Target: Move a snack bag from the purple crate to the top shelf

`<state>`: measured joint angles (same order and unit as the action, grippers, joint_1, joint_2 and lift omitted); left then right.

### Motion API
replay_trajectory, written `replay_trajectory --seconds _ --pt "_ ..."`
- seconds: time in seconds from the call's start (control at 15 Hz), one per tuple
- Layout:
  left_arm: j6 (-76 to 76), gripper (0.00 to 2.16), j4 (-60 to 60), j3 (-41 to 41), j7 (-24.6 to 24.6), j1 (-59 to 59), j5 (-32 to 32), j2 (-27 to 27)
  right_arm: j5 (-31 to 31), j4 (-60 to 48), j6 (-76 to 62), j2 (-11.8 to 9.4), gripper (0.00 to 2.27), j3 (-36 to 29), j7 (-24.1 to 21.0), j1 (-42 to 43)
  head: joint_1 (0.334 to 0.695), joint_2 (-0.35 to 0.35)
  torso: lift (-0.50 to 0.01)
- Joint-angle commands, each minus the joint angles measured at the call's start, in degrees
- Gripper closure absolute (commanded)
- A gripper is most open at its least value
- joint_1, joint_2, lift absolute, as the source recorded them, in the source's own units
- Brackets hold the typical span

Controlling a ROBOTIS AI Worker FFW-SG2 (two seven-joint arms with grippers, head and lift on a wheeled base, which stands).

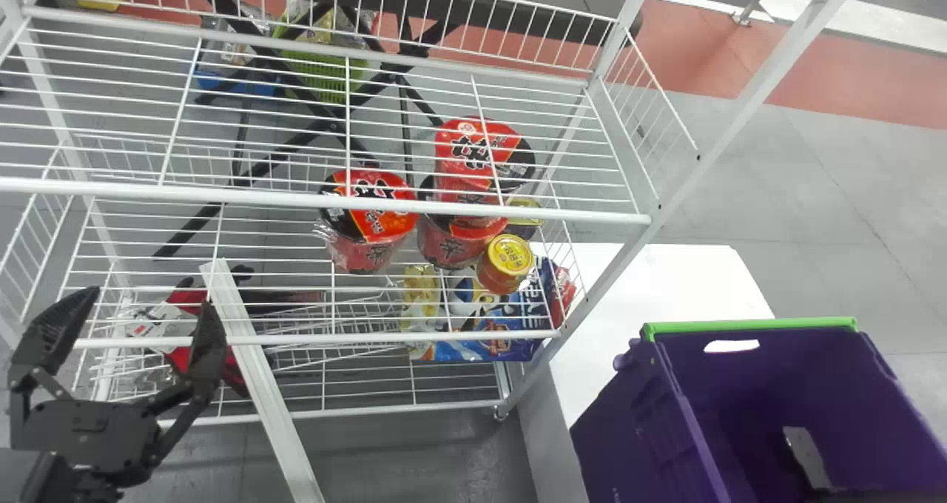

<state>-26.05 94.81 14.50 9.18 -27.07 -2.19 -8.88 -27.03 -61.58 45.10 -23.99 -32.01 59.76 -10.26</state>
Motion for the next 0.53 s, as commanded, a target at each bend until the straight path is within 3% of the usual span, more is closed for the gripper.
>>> replay_trajectory --seconds 0.0,0.47 --pt "0.0 0.12 -0.06 -0.08 0.05 0.09 -0.01 0.01 -0.22 0.59 -2.07 0.43 1.39 0.11 -0.61 -0.02 0.695 -0.35 -0.427" --pt "-0.18 0.12 -0.24 0.88 -0.04 0.36 -0.27 -0.08 0.22 -0.03 -4.18 1.22 1.4 -0.51 -1.66 -2.31 0.695 -0.35 -0.399"
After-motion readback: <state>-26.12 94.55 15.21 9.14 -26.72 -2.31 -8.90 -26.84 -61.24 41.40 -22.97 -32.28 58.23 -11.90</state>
